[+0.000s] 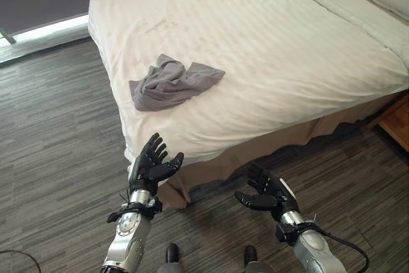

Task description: Pick up bed clothes into laundry basket.

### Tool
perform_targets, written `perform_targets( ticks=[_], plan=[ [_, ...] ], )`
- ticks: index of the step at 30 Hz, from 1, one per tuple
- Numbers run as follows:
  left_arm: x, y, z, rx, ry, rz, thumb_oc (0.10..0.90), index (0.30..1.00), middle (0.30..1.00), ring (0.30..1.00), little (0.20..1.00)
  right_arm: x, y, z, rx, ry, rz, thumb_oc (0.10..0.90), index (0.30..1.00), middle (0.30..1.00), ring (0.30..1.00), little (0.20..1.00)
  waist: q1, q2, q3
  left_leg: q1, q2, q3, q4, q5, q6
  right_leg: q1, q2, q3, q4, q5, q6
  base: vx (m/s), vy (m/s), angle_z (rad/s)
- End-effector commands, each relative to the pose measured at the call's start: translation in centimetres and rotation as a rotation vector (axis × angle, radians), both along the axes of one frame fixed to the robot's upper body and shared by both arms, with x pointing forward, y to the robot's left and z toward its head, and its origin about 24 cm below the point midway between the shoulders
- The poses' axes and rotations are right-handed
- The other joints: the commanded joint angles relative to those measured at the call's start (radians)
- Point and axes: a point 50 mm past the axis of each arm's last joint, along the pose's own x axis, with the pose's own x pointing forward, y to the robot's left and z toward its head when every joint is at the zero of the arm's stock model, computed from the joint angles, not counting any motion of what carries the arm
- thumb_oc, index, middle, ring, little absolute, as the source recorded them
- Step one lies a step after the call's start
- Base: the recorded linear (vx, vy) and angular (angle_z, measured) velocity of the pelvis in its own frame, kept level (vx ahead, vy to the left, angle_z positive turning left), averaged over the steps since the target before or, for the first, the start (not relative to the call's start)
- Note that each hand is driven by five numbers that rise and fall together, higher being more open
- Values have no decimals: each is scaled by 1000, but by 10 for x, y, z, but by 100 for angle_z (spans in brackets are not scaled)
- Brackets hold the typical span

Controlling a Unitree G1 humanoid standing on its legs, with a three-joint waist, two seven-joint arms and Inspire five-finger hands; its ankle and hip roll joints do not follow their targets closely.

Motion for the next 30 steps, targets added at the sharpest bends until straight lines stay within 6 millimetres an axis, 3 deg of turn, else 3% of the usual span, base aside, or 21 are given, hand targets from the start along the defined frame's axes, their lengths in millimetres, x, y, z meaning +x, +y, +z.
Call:
perform_targets(
  ticks=[1, 3, 4, 8, 9, 10, 11, 13, 14, 15, 18, 19, 20, 21, 22, 24, 25, 26, 27, 29, 30],
  plan=[
    [13, 20, 67, 61, -336, 25, 800, 900, 900, 900, 900, 17, 0, 42, 57, -240, -13, 800, 900, 900, 900, 900, -11, -98, -34, -3, -72, 48, 179, -163, -7, 46, -20, -38, -100, 27, -40, -53, -134, 45],
    [11, 26, 62, 70, -311, 55, 800, 900, 900, 900, 900, 15, -8, 44, 53, -252, -73, 800, 900, 900, 900, 900, -17, -75, -45, -2, -113, 84, 133, -164, 23, 44, -11, -67, -73, 15, -44, -26, -37, 73],
    [11, 30, 64, 85, -315, 84, 800, 900, 900, 900, 900, 15, -10, 47, 65, -277, -106, 800, 900, 900, 900, 900, -31, -56, -54, 20, -108, 123, 77, -151, 32, 33, -12, -95, -45, 13, -43, 2, 85, 82],
    [17, 33, 74, 156, -345, 92, 800, 900, 900, 900, 900, 20, -4, 52, 72, -311, -131, 800, 900, 900, 900, 900, -55, -14, -68, 78, -145, 64, -13, -153, 60, -11, -66, -125, 115, 16, -24, 37, 162, 48],
    [18, 32, 75, 171, -348, 85, 800, 900, 900, 900, 900, 21, 2, 54, 88, -323, -123, 800, 900, 900, 900, 900, -68, -14, -62, 105, -162, 50, -25, -163, 80, -47, -92, -97, 221, 45, -9, 60, 144, 55],
    [19, 32, 75, 171, -349, 85, 800, 900, 900, 900, 900, 21, 2, 54, 88, -324, -123, 800, 900, 900, 900, 900, -67, -15, -65, 100, -163, 51, -26, -158, 81, -53, -92, -95, 219, 50, -8, 90, 205, 64],
    [26, 22, 80, 196, -364, 43, 800, 900, 900, 900, 900, 23, 14, 53, 105, -323, -74, 800, 900, 900, 900, 900, -97, -7, -44, 136, -166, 20, -48, -154, 98, -111, -87, -9, 361, 133, -2, 50, 139, 62],
    [34, 13, 85, 194, -386, 6, 800, 900, 900, 900, 900, 23, 25, 54, 128, -328, -39, 800, 900, 900, 900, 900, -127, 4, -29, 160, -151, -18, -65, -154, 101, -173, -21, 119, 430, 135, 0, 68, 88, 54],
    [34, 13, 85, 193, -387, 6, 800, 900, 900, 900, 900, 23, 25, 54, 128, -328, -39, 800, 900, 900, 900, 900, -124, 3, -28, 163, -151, -15, -66, -156, 101, -176, -20, 122, 437, 130, 0, 111, 20, 50],
    [37, 11, 89, 189, -408, -9, 800, 900, 900, 900, 900, 23, 28, 55, 137, -328, -27, 800, 900, 900, 900, 900, -134, 4, -28, 175, -150, -23, -73, -160, 97, -190, 1, 148, 414, 112, -4, 228, -20, 46],
    [48, 10, 122, 214, -539, -29, 800, 900, 900, 900, 900, 22, 32, 51, 111, -312, 25, 800, 900, 900, 900, 900, -144, -10, -33, 224, -144, 0, -97, -191, 69, -235, -64, 2, 211, 104, -2, 300, -80, 23],
    [50, 12, 129, 211, -568, -18, 800, 900, 900, 900, 900, 22, 34, 50, 109, -306, 42, 800, 900, 900, 900, 900, -148, -19, -38, 251, -143, 12, -104, -209, 61, -247, -63, -68, 138, 115, 1, 219, -86, -18],
    [50, 12, 130, 211, -568, -17, 800, 900, 900, 900, 900, 23, 34, 50, 109, -306, 43, 800, 900, 900, 900, 900, -150, -14, -35, 255, -136, 10, -105, -212, 59, -237, -57, -75, 130, 117, 0, 271, -167, -20],
    [52, 17, 148, 222, -638, 15, 800, 900, 900, 900, 900, 21, 38, 48, 134, -295, 53, 800, 900, 900, 900, 900, -144, -28, -50, 264, -127, 23, -77, -237, 42, -213, -60, -138, 89, 115, -8, 264, -195, -16],
    [52, 20, 162, 242, -697, 24, 800, 900, 900, 900, 900, 20, 41, 46, 150, -285, 82, 800, 900, 900, 900, 900, -141, -35, -61, 276, -108, 28, -29, -265, 33, -186, -44, -113, 97, 97, -15, 342, -255, -20],
    [53, 23, 169, 257, -721, 37, 800, 900, 900, 900, 900, 19, 40, 45, 148, -277, 92, 800, 900, 900, 900, 900, -143, -38, -76, 254, -96, 29, 39, -262, 12, -151, -21, -84, 73, 82, -28, 215, -175, -19],
    [60, 30, 180, 290, -746, 87, 800, 900, 900, 900, 900, 21, 39, 43, 128, -266, 116, 800, 900, 900, 900, 900, -142, -37, -83, 179, -52, 64, 280, -160, -37, -77, 6, -99, 34, 61, -66, 142, -153, -12],
    [61, 30, 180, 291, -747, 87, 800, 900, 900, 900, 900, 21, 39, 44, 129, -268, 116, 800, 900, 900, 900, 900, -144, -40, -85, 172, -54, 61, 281, -156, -37, -79, 4, -102, 30, 66, -67, 230, -257, -4],
    [66, 35, 188, 328, -755, 116, 800, 900, 900, 900, 900, 22, 37, 44, 126, -269, 120, 800, 900, 900, 900, 900, -143, -51, -79, 115, -49, 49, 438, -90, -57, -49, 15, -86, 6, 67, -95, 130, -157, -11],
    [73, 40, 215, 414, -821, 152, 800, 900, 900, 900, 900, 22, 31, 44, 87, -265, 125, 800, 900, 900, 900, 900, -120, -63, -54, 44, -56, 35, 511, -86, -60, 15, 26, -70, -46, 52, -108, 210, -137, -45],
    [77, 47, 222, 455, -825, 174, 800, 900, 900, 900, 900, 22, 28, 45, 70, -268, 123, 800, 900, 900, 900, 900, -120, -69, -55, 15, -45, 59, 456, -86, -52, 35, 19, -58, -69, 52, -100, 241, -32, -39]
  ],
)
